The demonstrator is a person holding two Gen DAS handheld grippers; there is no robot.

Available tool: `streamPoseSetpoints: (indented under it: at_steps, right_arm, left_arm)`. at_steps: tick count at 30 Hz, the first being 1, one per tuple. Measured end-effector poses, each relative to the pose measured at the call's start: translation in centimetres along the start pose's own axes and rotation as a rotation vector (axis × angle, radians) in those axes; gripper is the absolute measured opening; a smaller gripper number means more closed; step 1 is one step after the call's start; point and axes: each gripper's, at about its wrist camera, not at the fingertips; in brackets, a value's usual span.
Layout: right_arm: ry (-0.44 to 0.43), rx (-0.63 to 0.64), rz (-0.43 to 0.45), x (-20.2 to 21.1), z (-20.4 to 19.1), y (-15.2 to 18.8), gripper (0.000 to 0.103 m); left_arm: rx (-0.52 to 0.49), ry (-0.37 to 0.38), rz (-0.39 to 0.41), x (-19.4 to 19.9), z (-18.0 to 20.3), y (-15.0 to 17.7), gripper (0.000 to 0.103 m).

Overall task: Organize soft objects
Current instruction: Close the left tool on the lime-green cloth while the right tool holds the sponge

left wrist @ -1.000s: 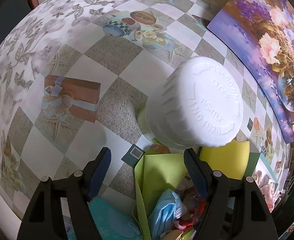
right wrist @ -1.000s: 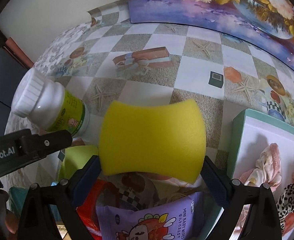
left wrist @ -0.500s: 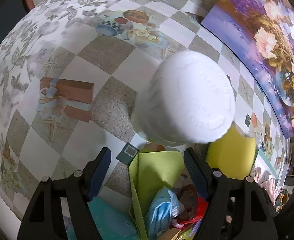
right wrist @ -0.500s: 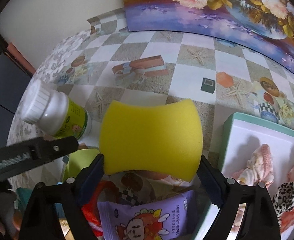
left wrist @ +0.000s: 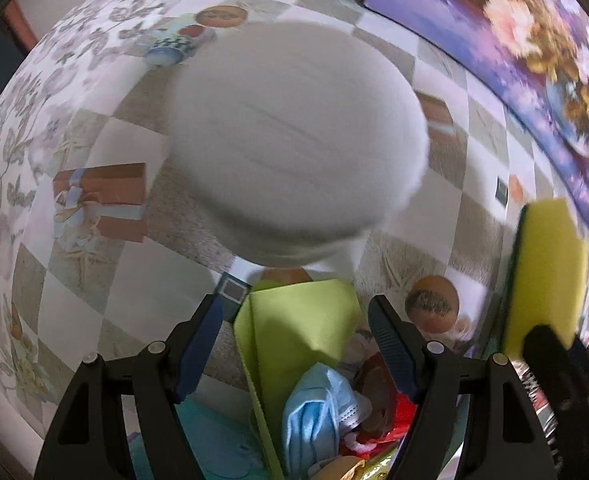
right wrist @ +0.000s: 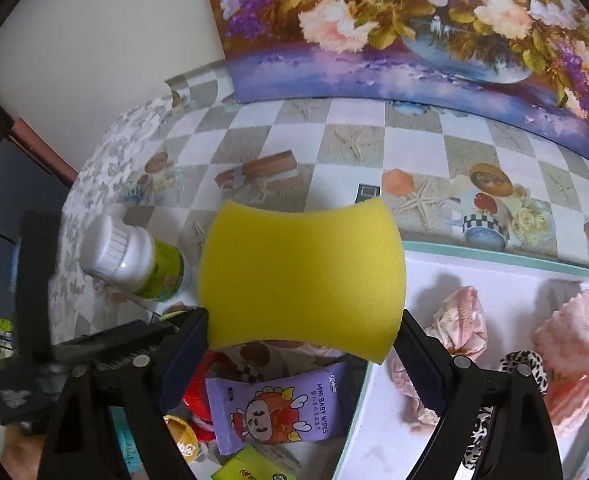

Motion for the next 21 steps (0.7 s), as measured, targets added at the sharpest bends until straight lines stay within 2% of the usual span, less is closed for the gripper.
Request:
streamPoseSetpoints:
  at_steps: [5, 8, 10, 11, 13, 18, 21]
  right_arm:
    - [-0.005, -0.003, -0.001, 0.0, 0.1, 0.0, 0.091]
    - [-0.007, -0.005, 0.000, 0.0, 0.1, 0.1, 0.091]
    - [-0.006, -0.006, 0.003, 0.1, 0.1, 0.1, 0.091]
    - [-0.006, -0.008, 0.004, 0.1, 0.2, 0.1, 0.091]
    - [-0.007, -0.012, 0.007, 0.2, 0.2, 0.1, 0.091]
    - [-0.007, -0.021, 0.013, 0.5, 0.5, 0.1, 0.091]
    - [-0.007, -0.024, 0.022, 0.9, 0.6, 0.0, 0.091]
  left_arm:
    - [-0.061, -0.045, 0.007, -0.7, 1.8, 0.5, 0.065]
    - [-0.086, -0.059, 0.019, -0.8, 2.4, 0.8, 0.055]
    - [-0.100, -0.067, 0.031, -0.7, 2.7, 1.0, 0.036]
    - [-0.102, -0.061, 0.035, -0.7, 3.0, 1.0, 0.032]
    - [-0.101, -0.037, 0.036, -0.7, 3.4, 1.1, 0.014]
    - [-0.076, 0.030, 0.041, -0.1, 3.1, 1.5, 0.007]
    - [-0.068, 0.067, 0.082, 1.6, 3.0, 1.5, 0.007]
Point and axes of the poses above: each gripper's, at about its wrist camera, not at the fingertips, and x roughly against the way its jaws point, z to its right, y to its underside, and after that the axes turned 15 degrees about x, right-handed
